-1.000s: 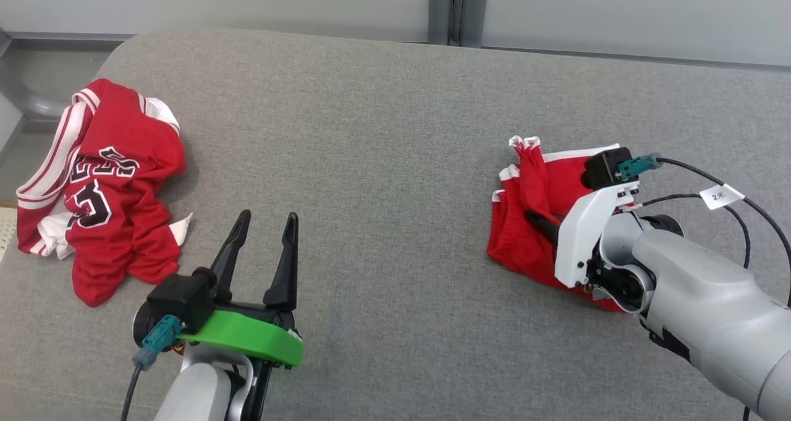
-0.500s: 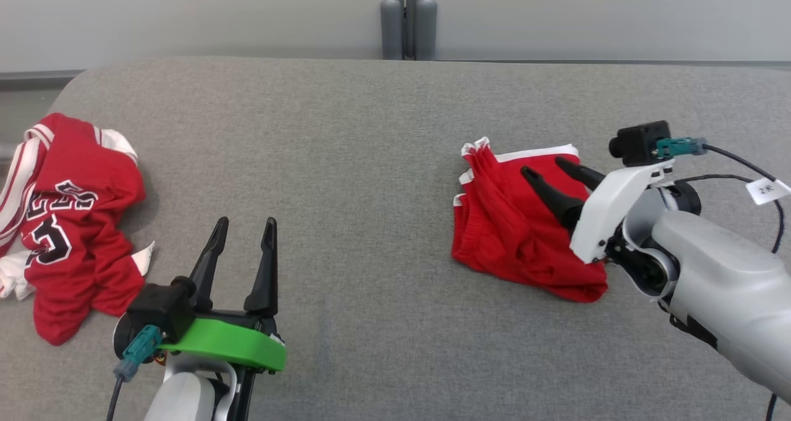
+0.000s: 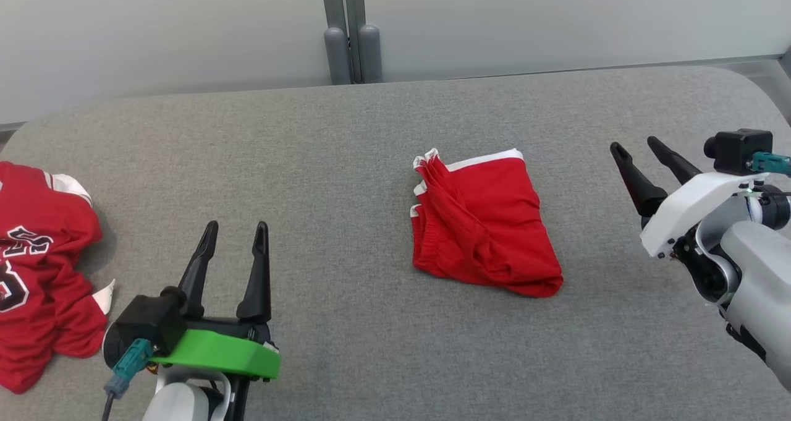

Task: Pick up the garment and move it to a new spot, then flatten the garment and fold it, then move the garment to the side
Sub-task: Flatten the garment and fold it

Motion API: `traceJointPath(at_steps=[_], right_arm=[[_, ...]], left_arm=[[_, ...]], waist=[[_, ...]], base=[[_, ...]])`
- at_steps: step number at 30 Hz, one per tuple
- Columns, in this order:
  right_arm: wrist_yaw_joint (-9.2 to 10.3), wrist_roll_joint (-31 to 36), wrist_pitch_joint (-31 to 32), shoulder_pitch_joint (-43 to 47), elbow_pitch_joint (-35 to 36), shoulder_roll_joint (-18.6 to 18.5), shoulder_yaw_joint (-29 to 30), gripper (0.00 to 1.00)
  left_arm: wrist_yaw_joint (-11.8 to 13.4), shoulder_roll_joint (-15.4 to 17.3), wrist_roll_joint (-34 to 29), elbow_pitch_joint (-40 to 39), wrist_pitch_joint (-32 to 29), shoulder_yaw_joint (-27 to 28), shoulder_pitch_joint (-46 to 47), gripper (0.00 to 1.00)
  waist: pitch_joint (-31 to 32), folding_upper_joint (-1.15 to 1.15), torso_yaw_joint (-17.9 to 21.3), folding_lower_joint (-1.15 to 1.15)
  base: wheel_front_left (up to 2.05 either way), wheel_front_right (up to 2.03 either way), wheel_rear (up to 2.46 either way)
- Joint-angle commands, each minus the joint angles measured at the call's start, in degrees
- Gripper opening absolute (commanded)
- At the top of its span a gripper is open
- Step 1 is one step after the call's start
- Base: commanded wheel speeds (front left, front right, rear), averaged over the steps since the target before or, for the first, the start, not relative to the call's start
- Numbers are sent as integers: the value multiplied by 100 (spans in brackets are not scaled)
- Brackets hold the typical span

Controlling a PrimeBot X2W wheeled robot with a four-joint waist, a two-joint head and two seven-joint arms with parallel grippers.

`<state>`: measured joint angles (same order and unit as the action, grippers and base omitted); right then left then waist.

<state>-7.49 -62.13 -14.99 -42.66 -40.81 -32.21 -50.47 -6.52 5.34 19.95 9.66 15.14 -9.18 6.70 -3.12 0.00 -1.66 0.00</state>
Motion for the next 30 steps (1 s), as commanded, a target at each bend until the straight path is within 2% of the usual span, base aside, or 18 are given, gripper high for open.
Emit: traceJointPath(at_steps=[1,2,7,12,18,24,30], right_arm=[[0,213,-22,136,-78,76,162,20],[0,318,-23,170,-129,98,253,0],[0,652,-20,354,-345,504,494,0],[0,715,63,410,-684,912,269,0],[0,445,263,555,-1034,1344,-11,0],[0,283,151,567,-682,1659,-396,0],[1,249,7,513,-140,1731,-680,0]], left_arm=[[-10,-2,-126,-53,0,13,-17,100],[-16,-8,-143,-87,1,1,9,100],[-37,-60,-353,-330,1,33,84,100],[-41,-142,-469,-407,1,45,96,100],[-55,-200,-426,-384,0,20,116,100],[-75,-225,-428,-378,0,102,64,100],[-86,-235,-426,-379,0,162,-6,100]], waist=[[-49,0,-56,0],[-72,0,-88,0],[-199,0,-337,0],[-309,0,-638,0],[-366,0,-1000,0],[-381,0,-1086,0],[-304,0,-859,0]], base=[[0,0,0],[0,0,0],[0,0,0],[0,0,0],[0,0,0],[0,0,0],[0,0,0]])
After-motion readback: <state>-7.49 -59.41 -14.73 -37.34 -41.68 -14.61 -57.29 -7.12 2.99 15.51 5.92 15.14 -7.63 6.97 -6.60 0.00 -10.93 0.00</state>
